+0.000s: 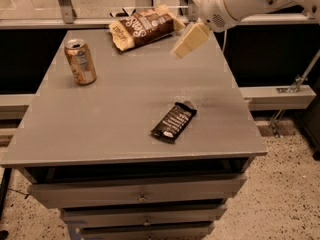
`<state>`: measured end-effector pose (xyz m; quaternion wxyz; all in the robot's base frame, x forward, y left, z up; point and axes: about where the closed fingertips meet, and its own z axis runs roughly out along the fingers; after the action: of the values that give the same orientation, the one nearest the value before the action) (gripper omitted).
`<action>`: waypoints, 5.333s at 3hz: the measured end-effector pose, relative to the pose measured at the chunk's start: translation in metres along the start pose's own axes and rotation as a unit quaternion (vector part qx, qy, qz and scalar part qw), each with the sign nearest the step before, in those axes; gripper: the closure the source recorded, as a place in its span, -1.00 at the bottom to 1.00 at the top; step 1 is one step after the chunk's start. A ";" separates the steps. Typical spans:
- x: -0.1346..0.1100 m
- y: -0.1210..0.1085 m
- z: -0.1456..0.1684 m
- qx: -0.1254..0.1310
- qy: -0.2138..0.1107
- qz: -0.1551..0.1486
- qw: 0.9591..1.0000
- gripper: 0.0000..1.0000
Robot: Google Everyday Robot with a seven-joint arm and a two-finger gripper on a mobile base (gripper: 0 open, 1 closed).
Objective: Move brown chip bag near rxbar chocolate
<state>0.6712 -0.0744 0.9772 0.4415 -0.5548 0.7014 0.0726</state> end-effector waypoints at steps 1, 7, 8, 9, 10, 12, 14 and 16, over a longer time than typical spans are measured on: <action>0.002 -0.002 0.004 0.008 -0.021 0.005 1.000 -1.00; 0.016 -0.116 0.189 0.050 -0.123 -0.045 0.990 -1.00; 0.013 -0.124 0.199 0.056 -0.115 -0.055 0.990 -1.00; 0.009 -0.130 0.212 0.061 -0.115 -0.056 0.990 -1.00; 0.006 -0.131 0.224 0.058 -0.114 -0.053 0.990 -1.00; 0.005 -0.129 0.236 0.045 -0.114 -0.046 0.991 -0.19; 0.011 -0.131 0.233 0.046 -0.112 -0.035 0.992 0.74; 0.008 -0.134 0.213 0.051 -0.113 -0.037 0.992 1.00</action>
Offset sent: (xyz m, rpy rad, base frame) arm 0.0857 0.0063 -0.0515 0.4462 -0.1682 -0.0347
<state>0.8988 -0.0040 0.8951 0.5482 -0.5454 0.6286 0.0827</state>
